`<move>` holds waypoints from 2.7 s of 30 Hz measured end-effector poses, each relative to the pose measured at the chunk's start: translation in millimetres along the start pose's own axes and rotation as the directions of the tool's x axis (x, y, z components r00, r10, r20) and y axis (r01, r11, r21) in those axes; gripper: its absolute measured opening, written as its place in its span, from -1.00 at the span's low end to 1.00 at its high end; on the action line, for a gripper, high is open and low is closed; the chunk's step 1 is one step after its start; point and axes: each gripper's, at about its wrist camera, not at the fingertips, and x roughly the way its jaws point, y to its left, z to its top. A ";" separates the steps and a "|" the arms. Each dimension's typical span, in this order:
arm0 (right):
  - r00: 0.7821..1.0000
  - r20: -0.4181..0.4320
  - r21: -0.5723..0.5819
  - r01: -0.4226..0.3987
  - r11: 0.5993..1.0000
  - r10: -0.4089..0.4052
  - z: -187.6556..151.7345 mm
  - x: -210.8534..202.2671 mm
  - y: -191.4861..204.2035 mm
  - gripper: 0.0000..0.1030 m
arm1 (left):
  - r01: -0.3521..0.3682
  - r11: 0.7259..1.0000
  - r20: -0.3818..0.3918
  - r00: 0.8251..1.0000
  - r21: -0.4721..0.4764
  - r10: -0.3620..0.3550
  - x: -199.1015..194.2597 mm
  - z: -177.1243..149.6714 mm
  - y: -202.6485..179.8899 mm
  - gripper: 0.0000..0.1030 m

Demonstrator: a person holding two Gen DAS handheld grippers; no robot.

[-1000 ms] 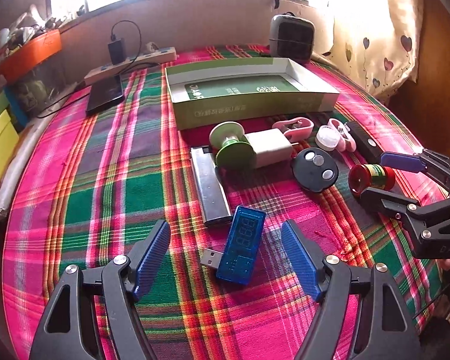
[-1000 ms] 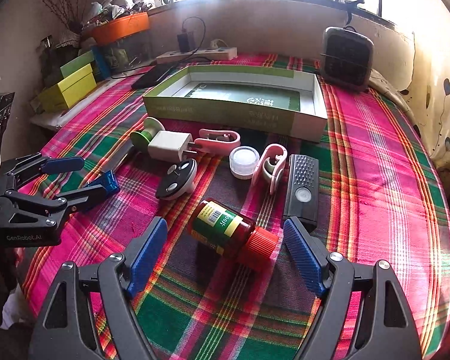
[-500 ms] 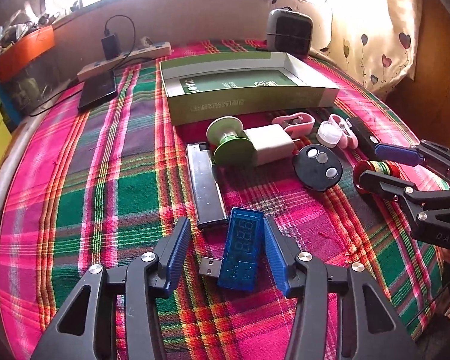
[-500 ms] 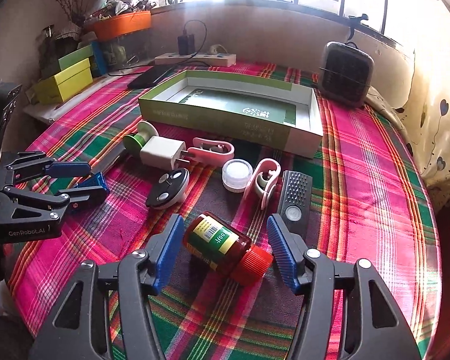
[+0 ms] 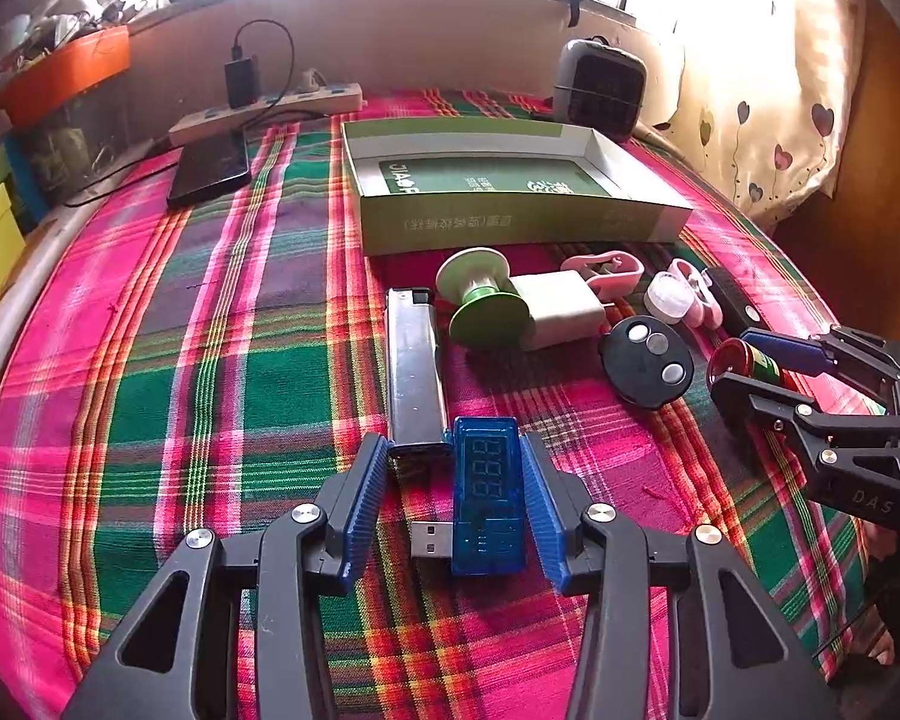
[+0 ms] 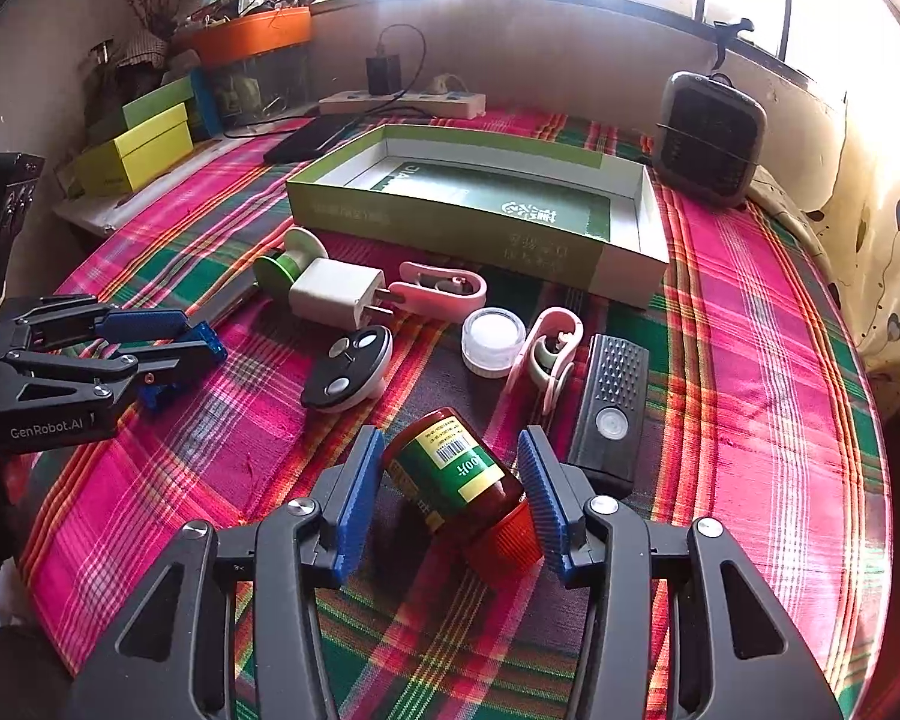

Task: Organize rigid objects
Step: 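Close left tool on blue USB tester while right tool closes on red-capped jar, then lift and carry the tester with left tool while right tool carries jar to box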

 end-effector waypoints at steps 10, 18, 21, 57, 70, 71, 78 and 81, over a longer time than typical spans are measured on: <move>1.000 0.025 0.070 -0.011 0.997 0.009 1.1 -2.2 -1.5 -0.08 | 0.008 1.000 0.008 1.000 0.013 -0.008 -2.6 -2.2 -13.9 -0.30; 1.000 0.029 0.087 -0.012 0.996 0.010 0.3 -1.5 -4.1 -0.08 | 0.007 0.998 -0.001 1.000 0.055 -0.007 0.6 -2.1 -22.8 -0.30; 1.000 0.028 0.084 -0.014 0.996 0.011 0.7 0.0 -3.6 -0.08 | 0.031 0.998 -0.010 0.999 0.051 -0.030 2.1 0.9 -23.7 -0.30; 0.999 0.048 0.121 -0.022 0.992 0.016 6.0 -6.6 -2.4 -0.09 | 0.040 0.993 -0.054 0.998 0.107 -0.035 0.8 -0.4 -26.9 -0.35; 0.999 0.046 0.129 -0.022 0.991 0.016 6.1 -6.3 -4.4 -0.09 | 0.037 0.996 -0.011 0.999 0.086 -0.036 -9.0 10.1 -23.3 -0.60; 0.999 0.048 0.126 -0.021 0.992 0.016 7.0 -7.0 -4.5 -0.09 | 0.036 0.996 -0.004 0.999 0.085 -0.036 -10.8 12.7 -23.4 -0.60; 0.997 0.071 0.126 -0.032 0.991 0.023 21.3 -14.7 -7.7 -0.09 | 0.068 0.996 0.028 0.997 0.061 -0.070 -17.5 36.3 -17.0 -0.60; 0.997 0.078 0.115 -0.024 0.993 0.015 31.4 -16.2 -9.2 -0.09 | 0.099 0.994 0.038 0.994 0.038 -0.100 -16.3 49.8 -11.7 -0.60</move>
